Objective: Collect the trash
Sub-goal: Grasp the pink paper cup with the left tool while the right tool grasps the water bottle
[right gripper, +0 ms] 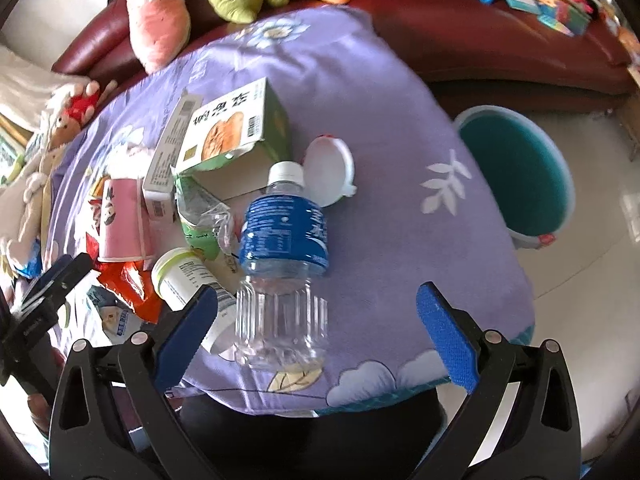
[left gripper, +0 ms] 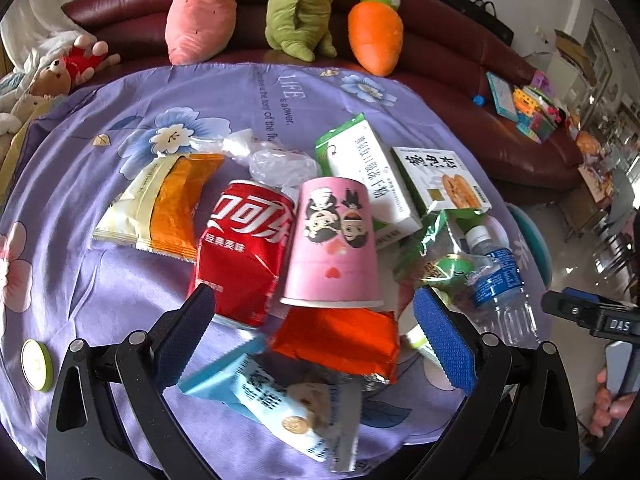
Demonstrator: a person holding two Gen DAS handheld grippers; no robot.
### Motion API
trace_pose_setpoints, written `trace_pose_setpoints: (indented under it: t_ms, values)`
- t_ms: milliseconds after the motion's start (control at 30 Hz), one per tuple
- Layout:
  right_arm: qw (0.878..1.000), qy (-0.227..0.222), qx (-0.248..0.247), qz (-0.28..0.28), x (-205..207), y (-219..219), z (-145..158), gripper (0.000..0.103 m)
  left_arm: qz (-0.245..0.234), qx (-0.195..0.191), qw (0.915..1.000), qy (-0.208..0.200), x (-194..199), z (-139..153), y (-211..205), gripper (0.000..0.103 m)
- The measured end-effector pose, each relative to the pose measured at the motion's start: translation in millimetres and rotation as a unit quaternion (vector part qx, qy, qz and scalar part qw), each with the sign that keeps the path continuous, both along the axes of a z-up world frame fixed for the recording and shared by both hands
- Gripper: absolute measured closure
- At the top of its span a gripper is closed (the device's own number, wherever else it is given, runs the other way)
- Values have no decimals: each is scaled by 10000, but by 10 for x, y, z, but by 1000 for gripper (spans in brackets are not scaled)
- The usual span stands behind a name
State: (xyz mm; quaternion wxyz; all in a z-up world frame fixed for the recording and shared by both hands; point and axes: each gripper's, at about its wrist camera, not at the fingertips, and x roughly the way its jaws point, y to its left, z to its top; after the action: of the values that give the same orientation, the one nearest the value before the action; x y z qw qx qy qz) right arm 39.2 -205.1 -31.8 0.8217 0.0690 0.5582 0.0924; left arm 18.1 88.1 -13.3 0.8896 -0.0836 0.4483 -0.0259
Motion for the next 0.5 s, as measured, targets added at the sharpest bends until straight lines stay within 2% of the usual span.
trace_pose_setpoints:
  t_ms: [167, 267, 300, 400, 433, 500]
  values:
    - [9995, 246, -11, 213, 142, 126, -174, 7, -153, -18, 9997, 163, 69, -43, 2, 4]
    - [9986, 418, 95, 299, 244, 178, -294, 15, -272, 81, 9993, 252, 142, -57, -66, 4]
    - [9983, 464, 145, 307, 271, 180, -324, 17, -309, 103, 9991, 272, 169, -52, -88, 6]
    - [9969, 620, 323, 365, 340, 186, -425, 32, -434, 309, 9982, 278, 247, -21, -187, 26]
    - [9957, 676, 462, 428, 345, 198, -449, 40, -476, 368, 9977, 300, 280, -21, -223, 34]
    - [9955, 660, 485, 486, 352, 201, -457, 40, -559, 396, 9967, 445, 359, -63, -259, 39]
